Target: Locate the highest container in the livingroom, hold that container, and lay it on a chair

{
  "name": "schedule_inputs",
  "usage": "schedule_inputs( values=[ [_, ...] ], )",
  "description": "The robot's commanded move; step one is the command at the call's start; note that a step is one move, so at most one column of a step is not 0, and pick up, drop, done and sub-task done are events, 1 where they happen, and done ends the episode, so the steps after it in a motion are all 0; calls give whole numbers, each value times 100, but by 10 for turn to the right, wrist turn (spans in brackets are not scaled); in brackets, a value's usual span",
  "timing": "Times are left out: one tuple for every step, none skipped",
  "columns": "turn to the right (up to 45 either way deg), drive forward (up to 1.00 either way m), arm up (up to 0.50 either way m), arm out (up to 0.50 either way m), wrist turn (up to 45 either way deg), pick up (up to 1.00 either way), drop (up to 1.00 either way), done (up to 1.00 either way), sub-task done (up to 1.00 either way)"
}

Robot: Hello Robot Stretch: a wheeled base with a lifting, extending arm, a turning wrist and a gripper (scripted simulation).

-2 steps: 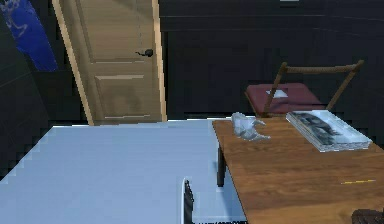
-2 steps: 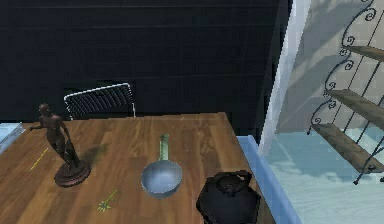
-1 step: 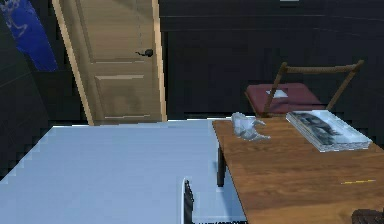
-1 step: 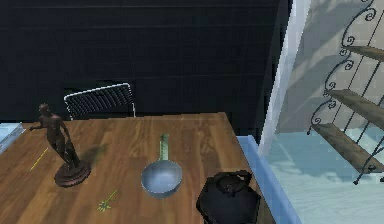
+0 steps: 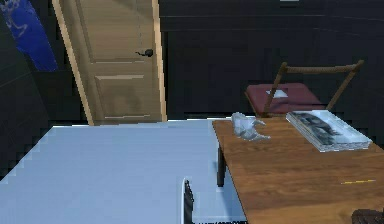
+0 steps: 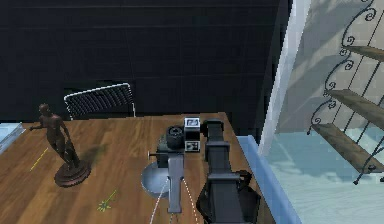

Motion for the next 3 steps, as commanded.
schedule_inputs(
  values=[
    [0,0,0,0,450,0,0,0,0],
    [0,0,0,0,450,0,0,0,0],
    [0,0,0,0,450,0,0,0,0]
  ],
)
